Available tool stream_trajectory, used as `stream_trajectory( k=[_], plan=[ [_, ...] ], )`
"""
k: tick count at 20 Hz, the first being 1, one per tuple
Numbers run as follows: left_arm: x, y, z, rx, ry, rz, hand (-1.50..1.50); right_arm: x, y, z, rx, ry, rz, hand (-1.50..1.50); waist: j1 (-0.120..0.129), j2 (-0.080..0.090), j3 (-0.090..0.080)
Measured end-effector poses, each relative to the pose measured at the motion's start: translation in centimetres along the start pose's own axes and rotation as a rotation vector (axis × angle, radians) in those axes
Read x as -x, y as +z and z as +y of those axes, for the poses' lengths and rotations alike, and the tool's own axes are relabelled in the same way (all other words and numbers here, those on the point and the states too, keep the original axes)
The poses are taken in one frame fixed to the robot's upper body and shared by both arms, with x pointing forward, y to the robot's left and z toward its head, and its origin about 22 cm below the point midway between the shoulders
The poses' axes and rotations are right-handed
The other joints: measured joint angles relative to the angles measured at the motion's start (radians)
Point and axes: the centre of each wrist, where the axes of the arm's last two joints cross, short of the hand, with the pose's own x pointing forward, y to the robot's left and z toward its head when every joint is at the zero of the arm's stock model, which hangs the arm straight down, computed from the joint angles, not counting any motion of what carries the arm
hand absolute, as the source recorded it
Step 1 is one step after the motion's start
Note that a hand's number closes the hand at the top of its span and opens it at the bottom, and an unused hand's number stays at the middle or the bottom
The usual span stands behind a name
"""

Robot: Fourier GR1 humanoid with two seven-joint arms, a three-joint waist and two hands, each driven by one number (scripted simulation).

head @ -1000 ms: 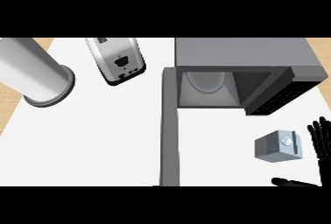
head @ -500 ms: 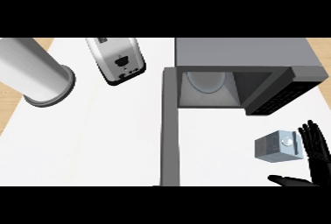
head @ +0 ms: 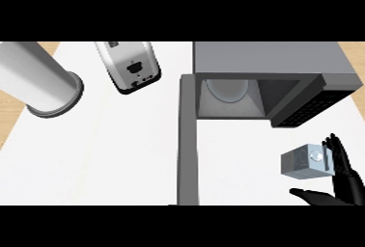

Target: Pick up the milk, place it into the microwave and close the microwave

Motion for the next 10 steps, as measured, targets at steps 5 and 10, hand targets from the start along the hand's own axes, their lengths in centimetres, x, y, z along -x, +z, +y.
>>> stream_trajectory(
  k=[5, 10],
  plan=[
    [-0.1, -0.2, 0.4, 0.004, -0.002, -0.003, -1.5, 1.5, -1.0, 0.0, -0.007, 0.014, -0.008, -1.5, 0.001, 0.001, 0.0],
    [-0.4, -0.3, 0.5, 0.008, -0.007, -0.001, -1.5, 2.8, -1.9, 0.0, -0.03, 0.0, -0.004, 1.5, 0.004, 0.002, 0.001]
  ],
)
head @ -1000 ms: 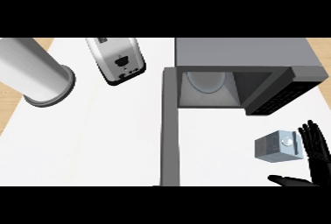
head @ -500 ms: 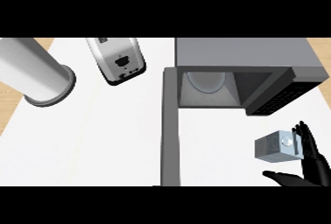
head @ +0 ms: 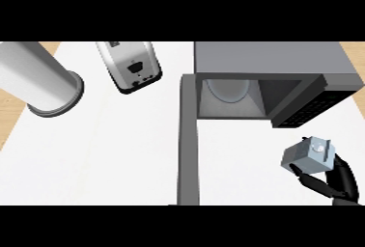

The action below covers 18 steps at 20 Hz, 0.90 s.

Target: Pick up the milk, place it into the microwave and close the microwave

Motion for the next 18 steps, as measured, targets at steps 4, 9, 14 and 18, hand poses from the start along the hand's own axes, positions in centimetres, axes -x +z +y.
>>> stream_trajectory(
  k=[4, 9, 14, 18],
  plan=[
    [0.3, 0.3, 0.1, -0.001, 0.003, 0.0, -1.5, 0.2, -0.6, 0.6, -0.039, 0.034, -0.033, 1.5, 0.002, -0.001, -0.002],
    [0.6, -0.3, 0.2, -0.009, 0.001, -0.007, -1.5, 0.0, -2.5, 2.3, -0.026, 0.045, -0.09, 1.5, -0.002, -0.002, -0.005],
    [0.4, -0.1, 0.2, -0.003, 0.005, -0.001, -1.5, 0.0, -4.3, 6.9, 0.001, 0.027, -0.114, 1.5, 0.002, -0.001, -0.006],
    [0.0, 0.4, 0.3, -0.005, 0.001, -0.005, -1.5, -0.4, -4.8, 9.2, -0.027, -0.004, -0.137, 1.5, -0.002, -0.003, -0.005]
  ],
)
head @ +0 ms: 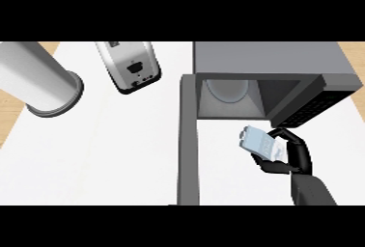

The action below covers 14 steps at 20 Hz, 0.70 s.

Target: Pick up the milk, place it into the microwave and close the microwave

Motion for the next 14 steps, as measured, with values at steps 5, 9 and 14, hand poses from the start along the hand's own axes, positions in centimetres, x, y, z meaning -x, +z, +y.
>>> stream_trajectory(
  k=[5, 9, 14],
  plan=[
    [0.1, 0.5, 0.8, -0.004, 0.003, 0.009, -1.5, -0.9, -0.6, 2.6, -0.058, -0.089, -0.042, 1.5, -0.005, -0.001, 0.002],
    [-0.4, 0.4, 0.8, -0.009, -0.001, 0.015, -1.5, -2.9, -2.0, 4.8, -0.099, -0.134, -0.084, 1.5, -0.01, -0.003, 0.003],
    [0.1, 0.5, 1.1, -0.019, -0.001, 0.019, -1.5, -6.6, -3.4, 6.6, -0.106, -0.11, -0.116, 1.5, -0.012, -0.003, 0.003]
  ],
)
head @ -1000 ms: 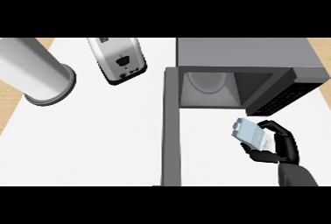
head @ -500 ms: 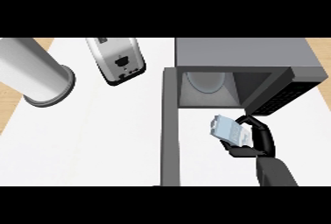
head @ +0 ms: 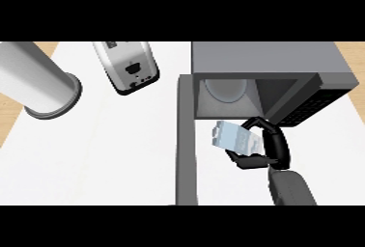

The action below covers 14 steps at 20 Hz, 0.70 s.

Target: Pick up the milk, place it into the microwave and close the microwave

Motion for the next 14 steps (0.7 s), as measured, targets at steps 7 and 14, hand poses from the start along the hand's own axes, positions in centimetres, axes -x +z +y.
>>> stream_trajectory(
  k=[7, 14],
  plan=[
    [0.4, 0.5, 1.0, 0.002, 0.01, 0.006, -1.5, -3.8, -4.4, 1.8, 0.025, 0.049, -0.003, 1.5, 0.007, 0.002, 0.001],
    [0.7, 0.5, 1.3, 0.003, 0.005, 0.011, -1.5, -4.4, -9.8, 3.0, 0.026, 0.203, 0.011, 1.5, 0.017, 0.006, 0.002]
  ],
)
